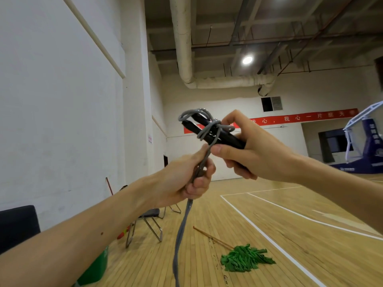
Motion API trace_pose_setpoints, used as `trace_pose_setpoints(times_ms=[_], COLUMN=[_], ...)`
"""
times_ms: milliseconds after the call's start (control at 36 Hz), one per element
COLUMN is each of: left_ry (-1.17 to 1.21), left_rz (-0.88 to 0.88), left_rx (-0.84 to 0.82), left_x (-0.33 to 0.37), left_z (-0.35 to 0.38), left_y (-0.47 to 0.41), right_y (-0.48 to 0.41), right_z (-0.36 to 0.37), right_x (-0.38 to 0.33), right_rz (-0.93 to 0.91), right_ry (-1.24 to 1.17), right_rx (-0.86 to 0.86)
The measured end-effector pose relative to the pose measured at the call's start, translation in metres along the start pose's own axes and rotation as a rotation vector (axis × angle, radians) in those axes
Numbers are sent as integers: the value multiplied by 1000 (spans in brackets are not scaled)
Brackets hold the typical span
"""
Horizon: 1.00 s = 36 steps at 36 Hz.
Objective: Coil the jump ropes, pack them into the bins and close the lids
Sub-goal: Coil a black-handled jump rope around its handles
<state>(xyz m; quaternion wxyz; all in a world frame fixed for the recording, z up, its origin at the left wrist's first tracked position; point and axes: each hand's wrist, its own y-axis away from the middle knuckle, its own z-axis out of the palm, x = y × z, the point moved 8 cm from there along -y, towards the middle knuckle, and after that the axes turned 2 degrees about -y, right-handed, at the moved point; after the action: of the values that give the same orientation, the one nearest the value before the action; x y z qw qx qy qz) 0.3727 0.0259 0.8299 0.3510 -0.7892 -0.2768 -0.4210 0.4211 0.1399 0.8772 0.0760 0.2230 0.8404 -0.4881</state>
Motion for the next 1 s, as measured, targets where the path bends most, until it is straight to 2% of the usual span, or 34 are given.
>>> trace_pose_setpoints(times_ms=[139, 278, 556, 694, 778, 917, 1000], left_ry=[-147, -430, -1309, -1688, -1762, -1759, -1751], left_rz=[-52, -82, 176, 335, 462, 658, 683], left_rx=[72, 46, 168, 154, 148, 163, 169], left_x=[-8, -17, 24, 51, 68, 93, 100], left_z=[-3, 3, 5, 5, 2, -1, -6], left_y=[3, 9, 16, 16, 14, 14, 12], right_y=[-5, -9, -6, -6, -8, -6, -4], right_z=[-14, -39, -25, -18, -11, 11, 23], right_x=[29, 56, 88, 90, 83, 69, 59], right_rz=[82, 195, 327, 308, 282, 227, 178], right_ry=[97, 196, 359, 443, 453, 456, 459], right_rx=[37, 98, -38, -88, -121, -253, -308])
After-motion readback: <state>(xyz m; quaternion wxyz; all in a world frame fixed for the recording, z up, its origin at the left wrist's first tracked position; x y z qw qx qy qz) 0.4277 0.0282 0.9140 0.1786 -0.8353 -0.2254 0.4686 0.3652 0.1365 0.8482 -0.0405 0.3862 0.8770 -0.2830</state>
